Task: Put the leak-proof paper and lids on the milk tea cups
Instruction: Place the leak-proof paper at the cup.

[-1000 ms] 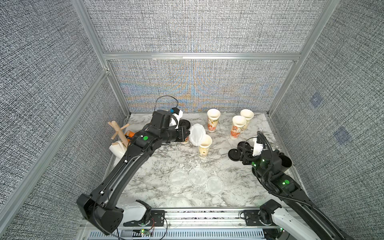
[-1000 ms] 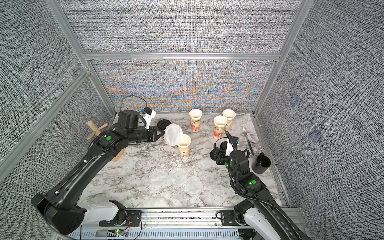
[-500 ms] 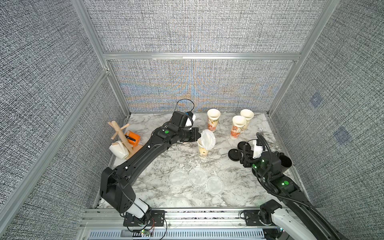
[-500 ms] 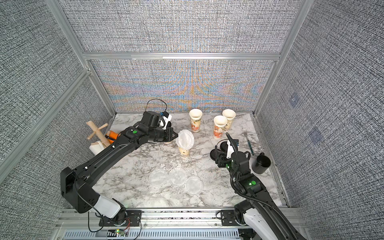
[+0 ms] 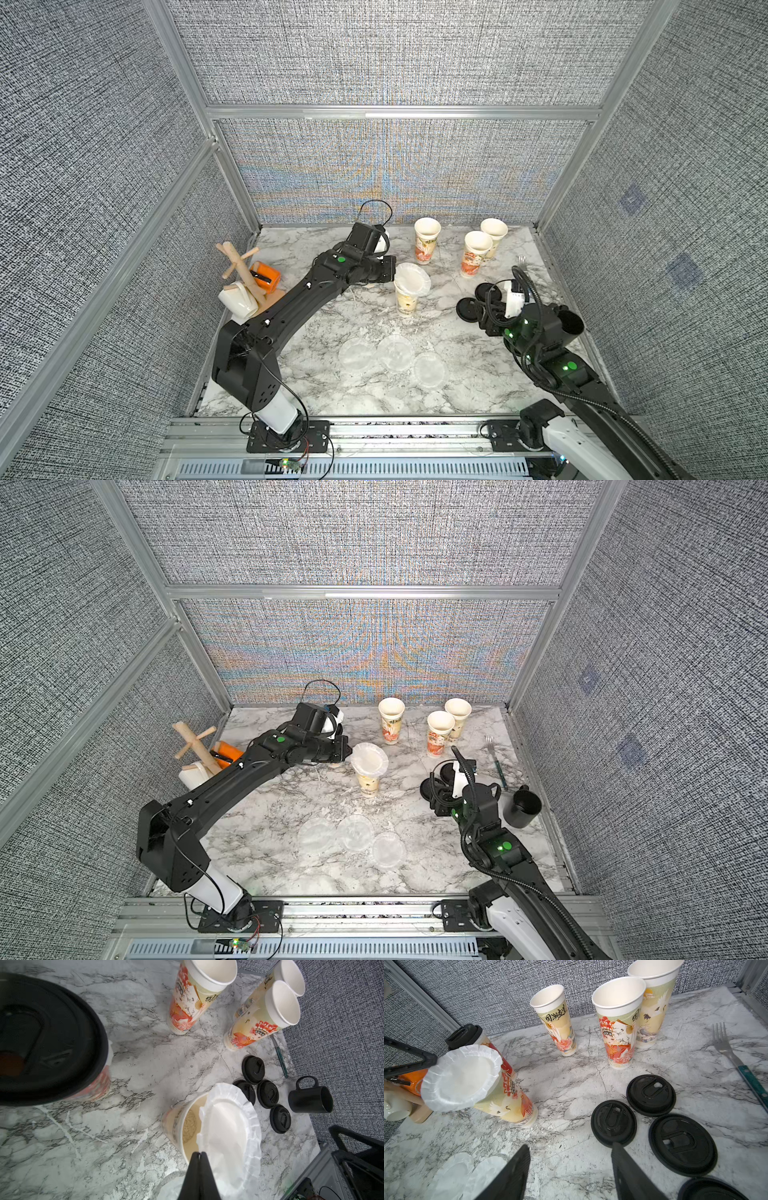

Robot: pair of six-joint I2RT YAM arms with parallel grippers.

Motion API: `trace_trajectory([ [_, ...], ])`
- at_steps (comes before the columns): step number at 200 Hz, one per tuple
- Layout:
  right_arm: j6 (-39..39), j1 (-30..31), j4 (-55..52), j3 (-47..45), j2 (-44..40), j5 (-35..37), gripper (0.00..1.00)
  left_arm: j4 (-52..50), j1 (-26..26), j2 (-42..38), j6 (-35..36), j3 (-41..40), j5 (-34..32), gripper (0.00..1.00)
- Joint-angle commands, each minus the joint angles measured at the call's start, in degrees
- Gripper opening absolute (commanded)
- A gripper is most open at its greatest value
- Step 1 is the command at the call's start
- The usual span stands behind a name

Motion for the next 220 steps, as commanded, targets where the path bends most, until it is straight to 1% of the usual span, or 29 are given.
trace_trajectory([
  [1, 0.74, -0.08, 1.14, -0.26, 0.09, -0.36, 0.65, -1.15, 0.27, 0.11, 1.36, 0.43, -1.93, 0.0],
  [65, 0.83, -0.07, 0.93, -0.32, -0.07, -0.71, 0.65, -0.53, 0.5, 1.8, 1.82, 0.67, -2.25, 0.0],
  [105, 1.01, -0.07, 0.86, -0.4, 0.0, -0.89, 0.66, -0.86, 0.53, 1.72, 2.25, 0.6, -4.0, 0.0],
  [122, 1.0, -0.07, 0.83, -0.49, -0.05, -0.95, 0.67, -0.7, 0.53, 1.75, 2.34, 0.65, -4.09, 0.14],
  [133, 1.17, -0.07, 0.67, -0.55, 0.09, -0.82, 0.68, -0.49, 0.53, 1.67, 2.43, 0.75, -4.01, 0.26],
  [150, 2.14, -0.2, -0.07, -0.45, 0.75, 0.35, 0.72, -0.35, 0.53, 1.29, 2.73, 1.28, -4.04, 0.48],
  [163, 3.69, -0.7, -1.42, -0.42, 2.35, 1.38, 0.77, -0.35, 0.53, 0.64, 3.41, 1.93, -4.07, 0.58],
  [177, 5.98, -2.27, -3.37, 0.28, 5.67, 1.18, 0.81, -0.44, 0.53, -0.54, 4.21, 2.45, -4.67, 0.64],
  [192, 7.25, -4.5, -5.26, 1.44, 10.86, -1.04, 0.85, -0.44, 0.53, -2.7, 4.98, 2.25, -6.06, 0.69],
  [220, 6.71, -6.01, -8.7, 7.04, 24.03, -2.81, 0.89, -1.9, 0.59, -6.93, 4.59, -0.12, -10.69, 0.73],
])
